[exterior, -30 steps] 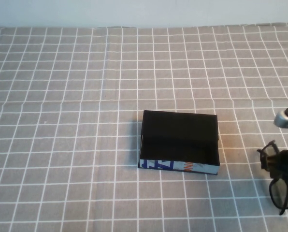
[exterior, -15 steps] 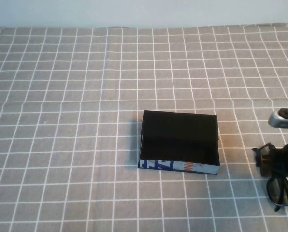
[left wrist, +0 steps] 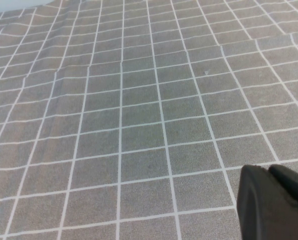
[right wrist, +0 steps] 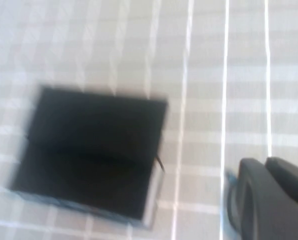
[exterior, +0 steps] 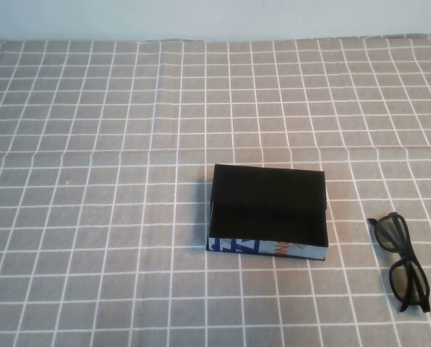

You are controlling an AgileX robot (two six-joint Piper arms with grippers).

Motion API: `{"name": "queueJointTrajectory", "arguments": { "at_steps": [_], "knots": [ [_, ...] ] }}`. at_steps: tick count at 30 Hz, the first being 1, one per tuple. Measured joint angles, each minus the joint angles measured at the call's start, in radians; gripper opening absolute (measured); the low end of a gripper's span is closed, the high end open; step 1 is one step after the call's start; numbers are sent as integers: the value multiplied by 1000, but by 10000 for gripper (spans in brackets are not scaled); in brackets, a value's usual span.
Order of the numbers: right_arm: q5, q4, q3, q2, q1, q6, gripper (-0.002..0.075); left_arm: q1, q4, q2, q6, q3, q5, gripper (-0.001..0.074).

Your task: Take glasses out of glasses case

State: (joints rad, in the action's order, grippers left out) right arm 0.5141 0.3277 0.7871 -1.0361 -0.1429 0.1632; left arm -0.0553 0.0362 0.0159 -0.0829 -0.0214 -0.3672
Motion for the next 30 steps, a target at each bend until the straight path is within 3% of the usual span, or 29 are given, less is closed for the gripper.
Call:
{"name": "queueJointTrajectory", "arguments": {
  "at_steps": [11, 16, 20, 24, 30],
  "knots": [
    [37, 18, -65, 386, 0, 29, -18, 0, 0, 0, 0, 0, 0, -5],
    [244, -19, -74, 486, 0, 27, -18, 0, 0, 0, 0, 0, 0, -4],
    [307, -90, -78, 550, 0, 27, -18, 0, 0, 0, 0, 0, 0, -4],
    [184, -124, -125, 643, 0, 29, -18, 0, 0, 0, 0, 0, 0, -4],
    [-125, -126, -350, 789, 0, 54, -18, 0, 0, 0, 0, 0, 0, -4]
  ]
}}
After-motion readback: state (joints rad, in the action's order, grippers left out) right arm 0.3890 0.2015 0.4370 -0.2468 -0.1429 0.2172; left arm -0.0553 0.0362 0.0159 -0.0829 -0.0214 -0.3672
